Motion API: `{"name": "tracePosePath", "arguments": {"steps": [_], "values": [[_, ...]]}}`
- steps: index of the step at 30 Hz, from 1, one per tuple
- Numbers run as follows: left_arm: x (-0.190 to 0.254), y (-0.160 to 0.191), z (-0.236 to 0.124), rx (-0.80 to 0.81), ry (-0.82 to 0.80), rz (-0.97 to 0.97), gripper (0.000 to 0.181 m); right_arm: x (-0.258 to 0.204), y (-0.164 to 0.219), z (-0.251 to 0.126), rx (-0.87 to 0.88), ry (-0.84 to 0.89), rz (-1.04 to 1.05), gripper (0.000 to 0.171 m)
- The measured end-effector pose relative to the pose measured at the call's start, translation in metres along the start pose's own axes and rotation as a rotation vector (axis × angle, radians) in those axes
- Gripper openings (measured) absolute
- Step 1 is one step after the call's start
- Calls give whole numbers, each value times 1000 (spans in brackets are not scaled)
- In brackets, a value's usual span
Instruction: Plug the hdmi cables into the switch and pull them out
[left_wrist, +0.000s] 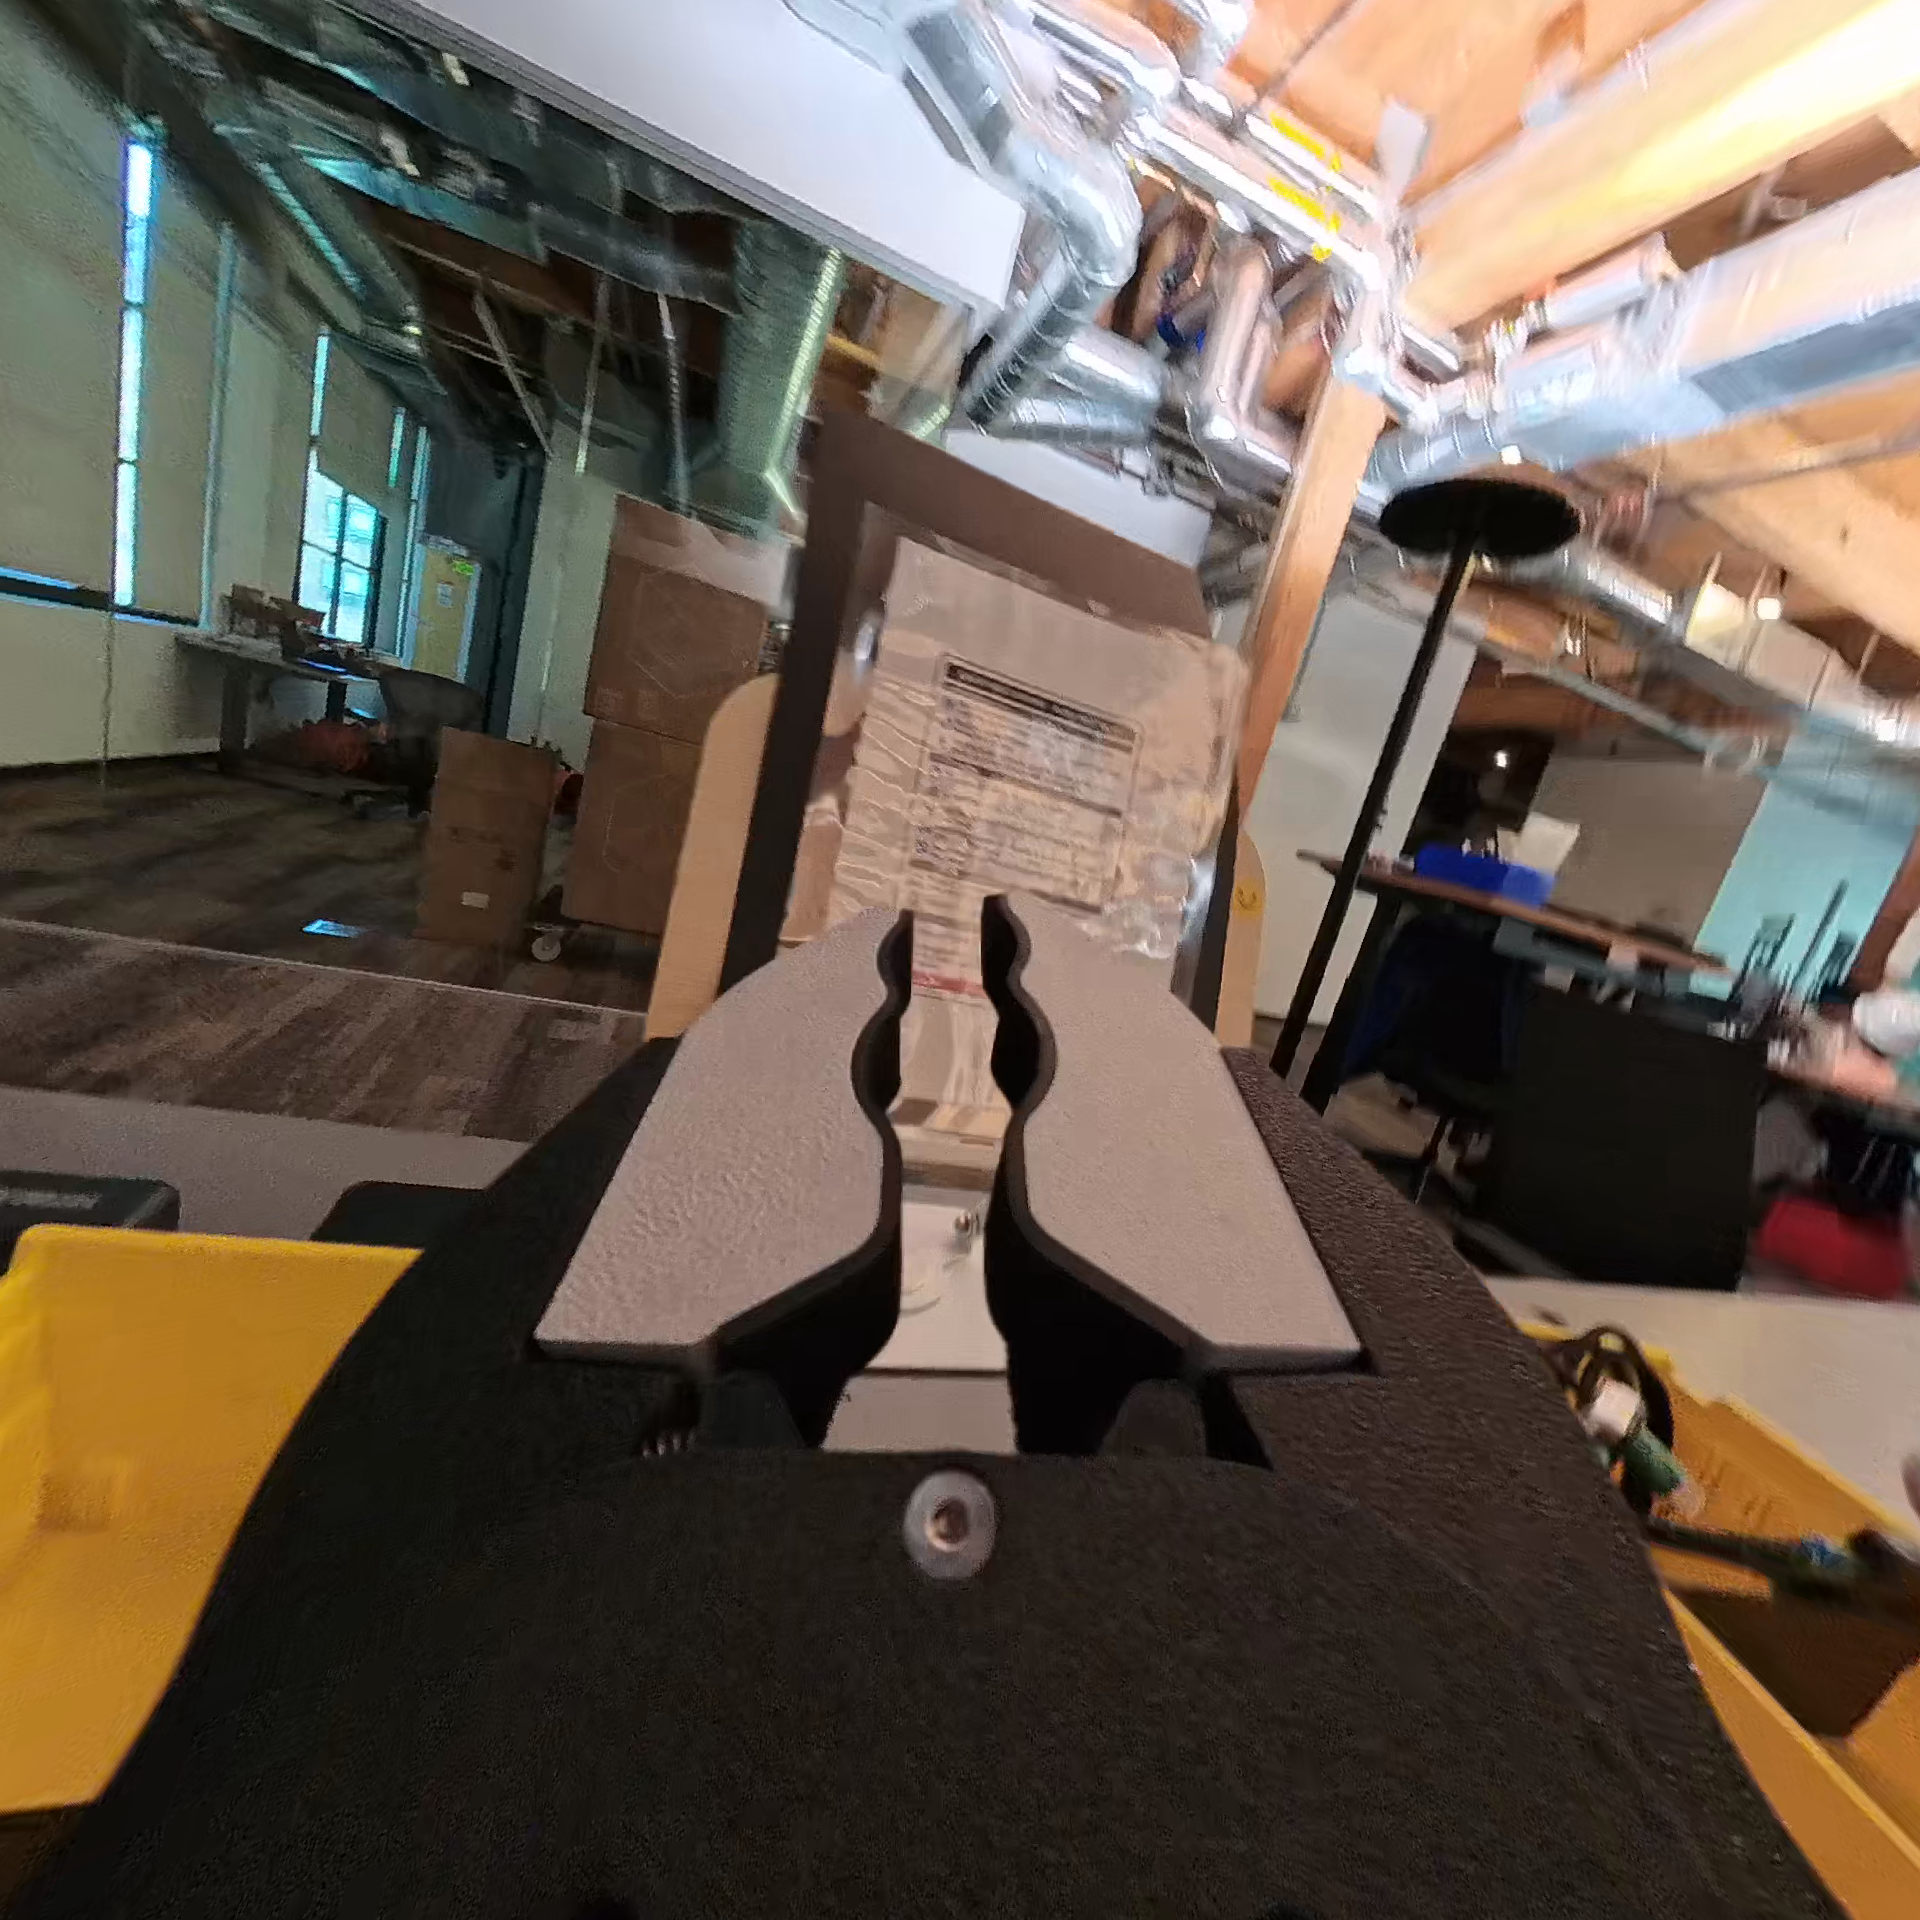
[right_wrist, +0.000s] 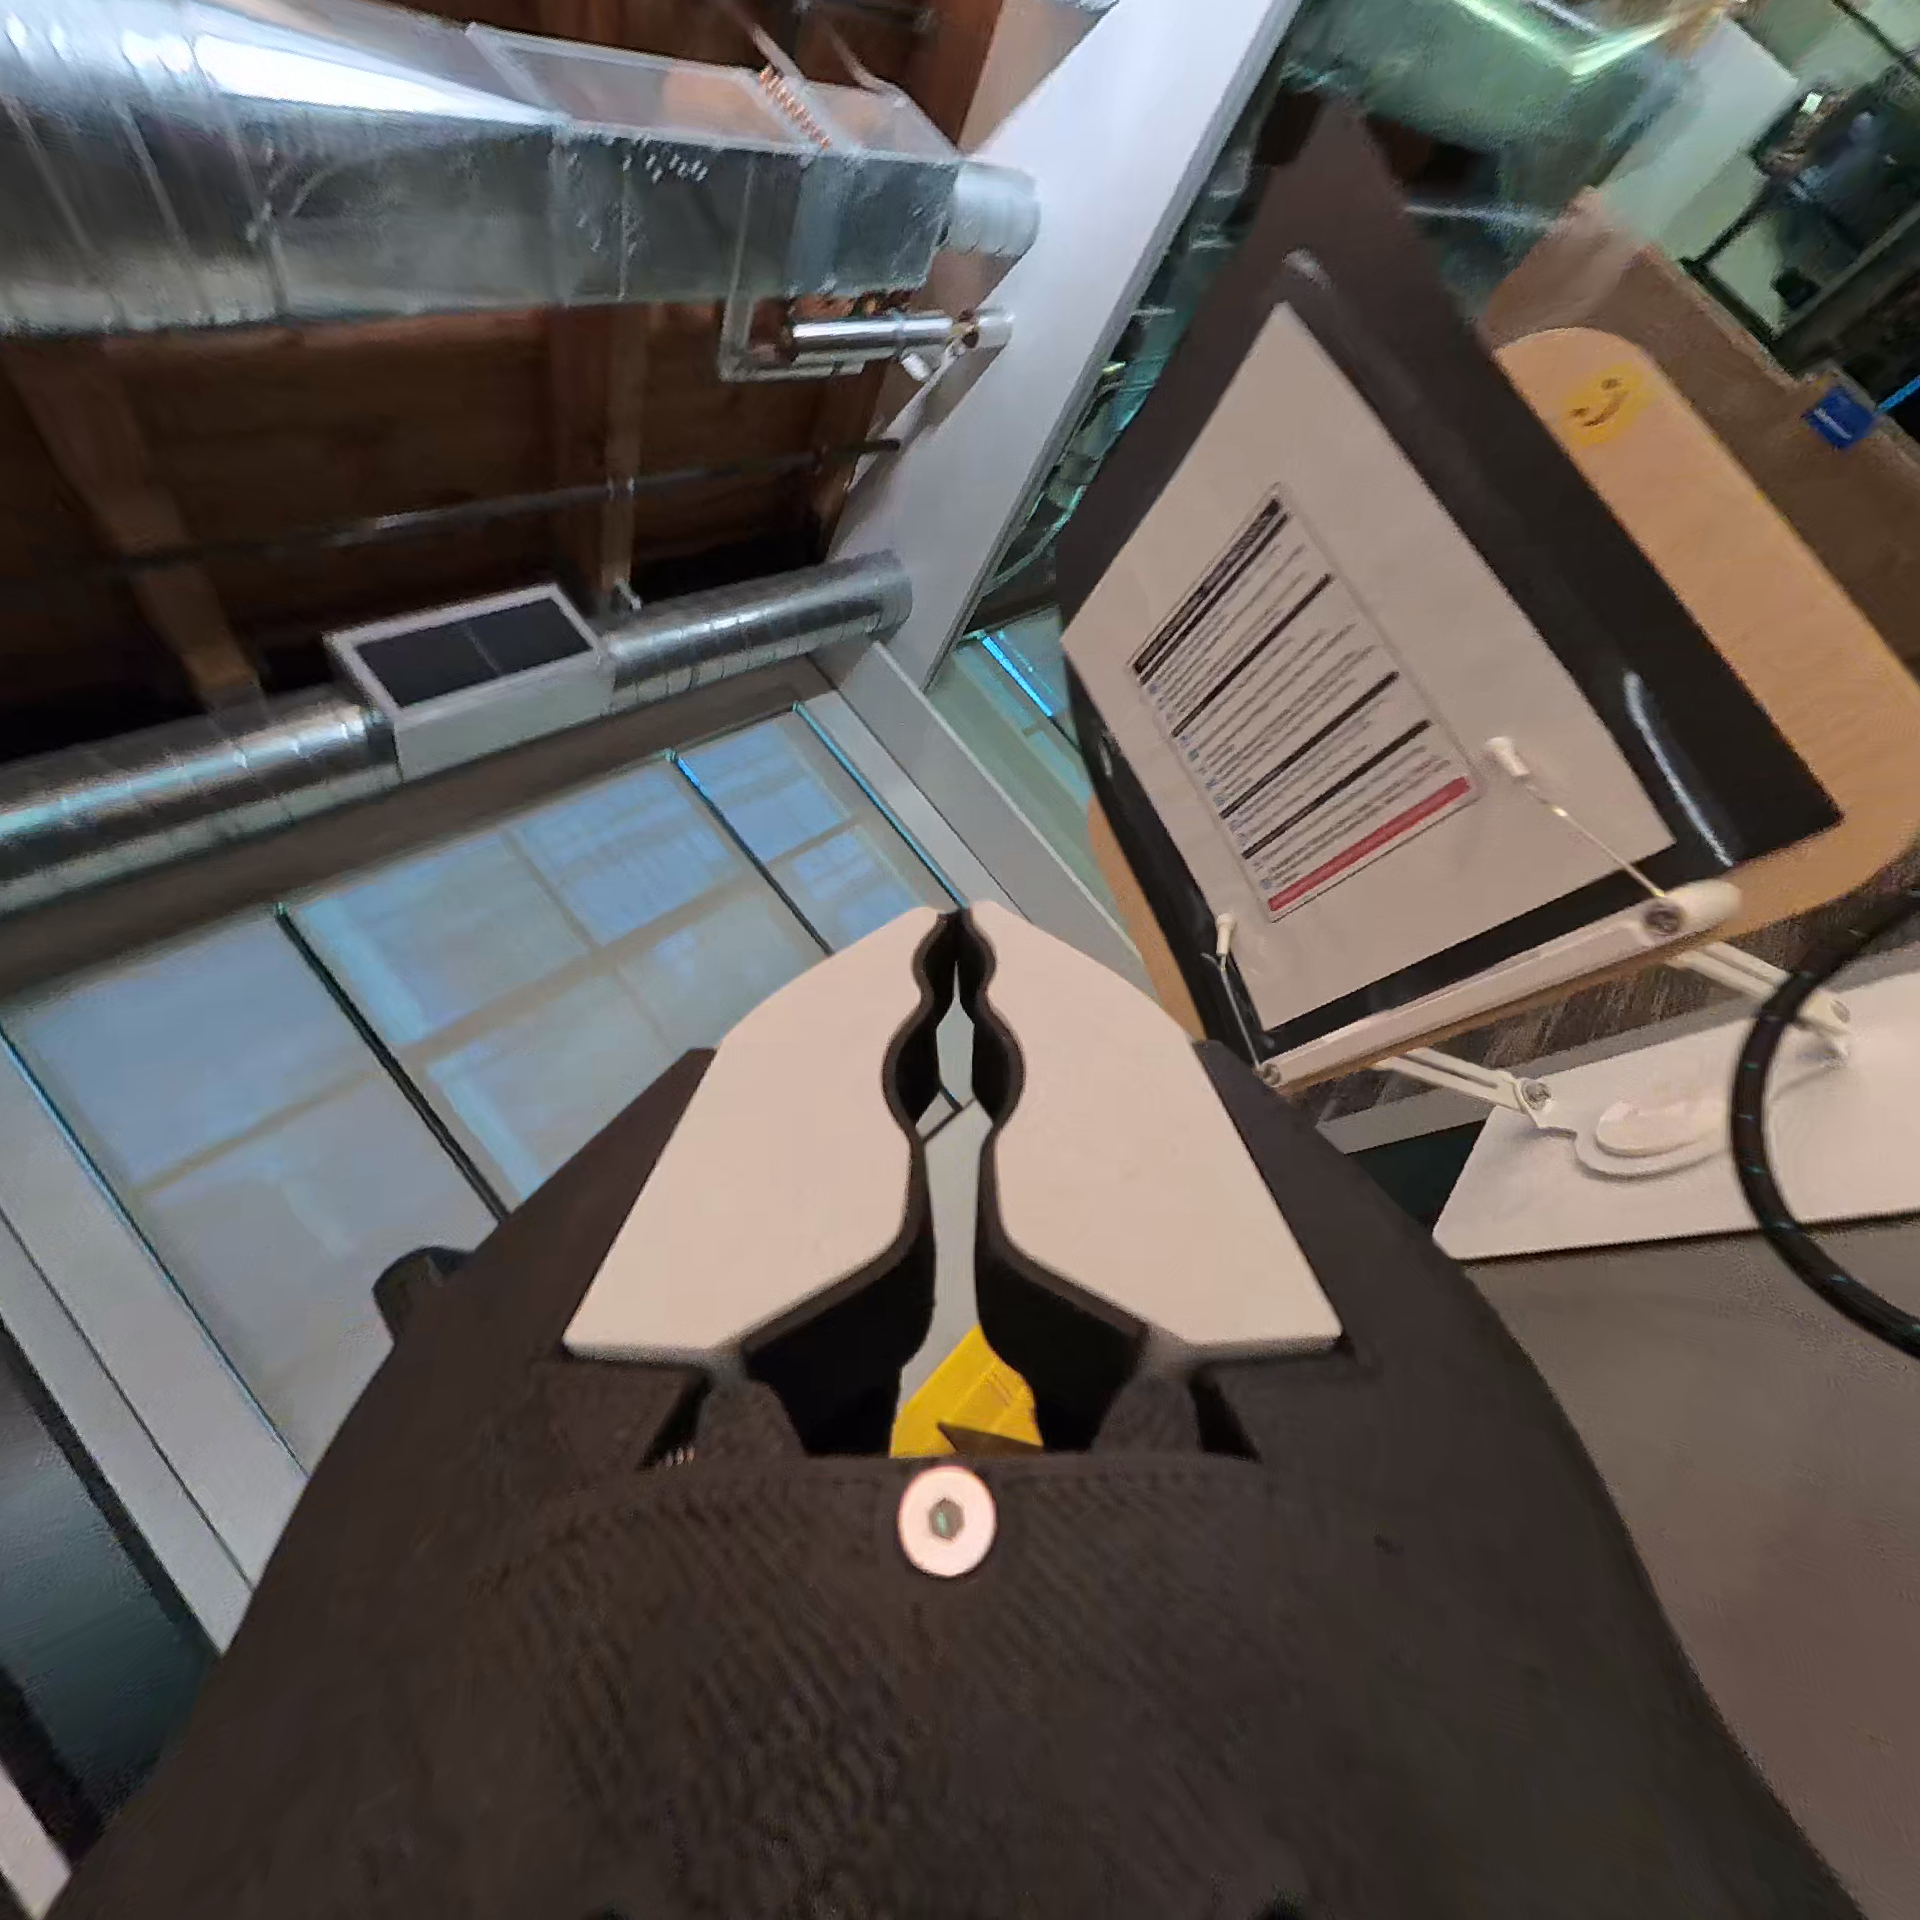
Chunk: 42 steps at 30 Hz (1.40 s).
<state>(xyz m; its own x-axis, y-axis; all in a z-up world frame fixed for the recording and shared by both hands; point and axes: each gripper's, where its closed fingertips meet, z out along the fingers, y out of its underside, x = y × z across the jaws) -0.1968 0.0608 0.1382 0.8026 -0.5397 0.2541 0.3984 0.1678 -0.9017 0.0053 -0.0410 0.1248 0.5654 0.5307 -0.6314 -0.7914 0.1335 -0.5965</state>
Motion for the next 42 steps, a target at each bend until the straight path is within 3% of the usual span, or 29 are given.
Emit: {"name": "tracePosePath", "arguments": {"steps": [6,15,21,25,31,33,37,42], "values": [[-44,-19,-12,128,-120,-101,9,-36,38,-3,-63,-30,-183,1],[-82,-44,-35,271,-264,-140,10,-63,115,-18,-259,-85,-141,1],[-81,-51,-40,311,-268,-125,9,-65,125,-21,-292,-93,-142,1],[-46,-54,-30,298,-80,-145,5,-55,90,-5,-249,-90,-263,1],[3,-33,-9,45,35,29,28,-20,26,16,-228,4,-604,1],[17,-30,-8,-7,48,43,44,-9,-3,18,-173,49,-716,1],[55,-20,-12,-135,144,118,57,22,-73,13,-112,214,-996,1],[91,8,-20,-338,227,241,73,76,-136,-6,-154,380,-1066,1]]}}
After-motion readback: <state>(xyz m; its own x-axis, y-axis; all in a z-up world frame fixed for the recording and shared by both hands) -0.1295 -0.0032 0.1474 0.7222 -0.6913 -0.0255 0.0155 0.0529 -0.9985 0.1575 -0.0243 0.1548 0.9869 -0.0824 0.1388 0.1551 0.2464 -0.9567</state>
